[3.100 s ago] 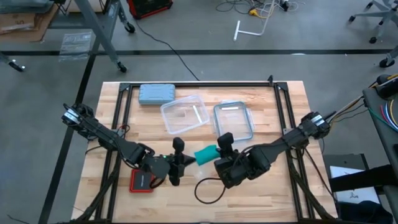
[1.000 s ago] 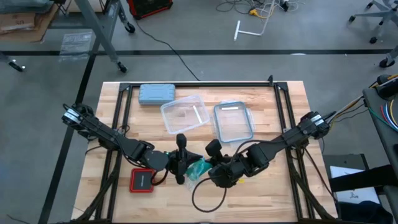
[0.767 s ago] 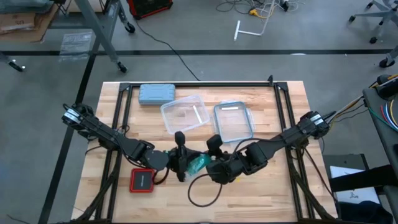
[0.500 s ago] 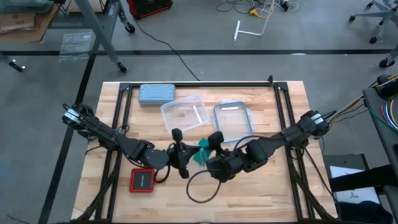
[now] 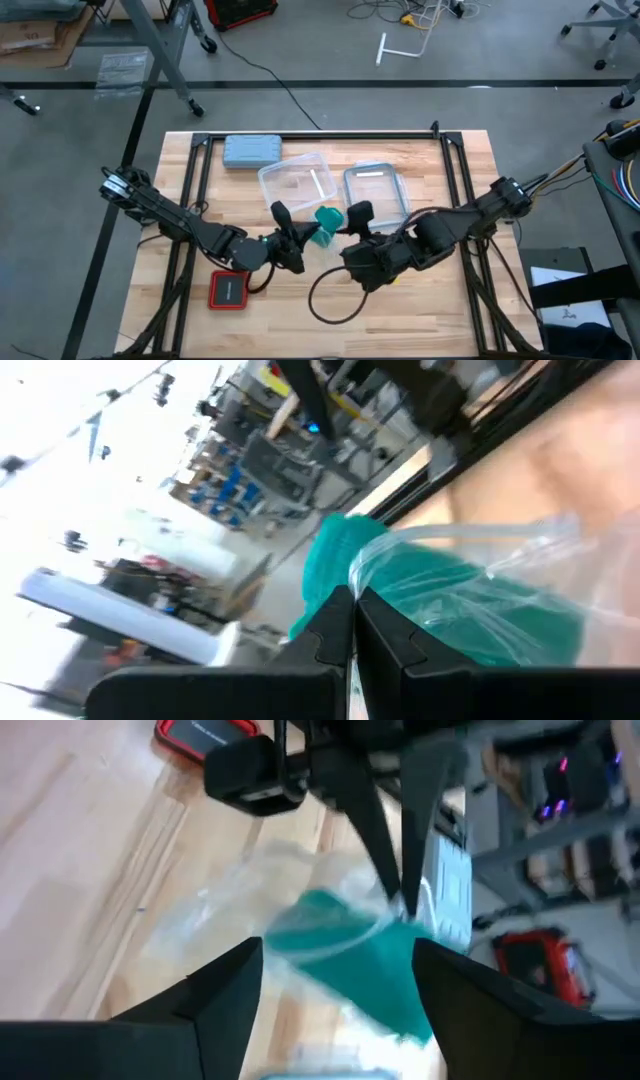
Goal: Roll bandage
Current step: Put the blue bandage into the transparent zip bag
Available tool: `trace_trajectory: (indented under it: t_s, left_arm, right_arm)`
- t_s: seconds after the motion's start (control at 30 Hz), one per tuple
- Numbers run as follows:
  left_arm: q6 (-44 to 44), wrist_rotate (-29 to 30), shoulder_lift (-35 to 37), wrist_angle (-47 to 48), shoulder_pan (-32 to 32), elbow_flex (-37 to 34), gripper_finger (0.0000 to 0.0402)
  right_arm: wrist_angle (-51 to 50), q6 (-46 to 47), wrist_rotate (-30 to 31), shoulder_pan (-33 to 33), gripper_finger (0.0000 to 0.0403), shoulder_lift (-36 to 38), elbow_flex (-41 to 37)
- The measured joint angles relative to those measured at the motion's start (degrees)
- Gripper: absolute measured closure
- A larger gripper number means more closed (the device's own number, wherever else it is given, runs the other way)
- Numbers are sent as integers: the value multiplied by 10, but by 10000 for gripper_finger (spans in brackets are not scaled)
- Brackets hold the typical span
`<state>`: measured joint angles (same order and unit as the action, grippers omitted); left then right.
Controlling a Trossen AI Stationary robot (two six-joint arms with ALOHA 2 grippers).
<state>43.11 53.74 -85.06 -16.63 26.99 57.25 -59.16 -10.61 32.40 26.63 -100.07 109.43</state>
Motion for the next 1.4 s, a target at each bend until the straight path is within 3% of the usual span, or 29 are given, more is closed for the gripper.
trace_trajectory:
  t_s: [0.17,0.33,0.47,0.6,0.67,0.8,0.93,1.23,1.4]
  left_arm:
    - [97,26,0,-41,7,0,402]
    - [153,29,0,-79,15,0,402]
    - [197,42,1,-128,22,0,402]
    - [241,43,1,-191,31,0,402]
    - [248,37,2,-204,34,0,402]
    - [237,14,2,-203,37,1,401]
    - [211,-3,2,-209,39,1,402]
    - [202,-8,2,-247,43,1,402]
    - [194,-6,1,-247,43,1,401]
  right_arm:
    - [-78,86,5,-2,167,13,38]
    - [-68,160,23,-12,211,74,21]
    - [39,200,26,-13,282,146,-49]
    - [156,212,75,-13,371,211,-166]
    - [248,205,81,-14,394,232,-234]
    - [447,169,84,-14,390,245,-348]
    - [565,134,106,-14,401,234,-399]
    - [618,127,110,-10,402,194,-395]
    - [636,114,82,-9,403,166,-377]
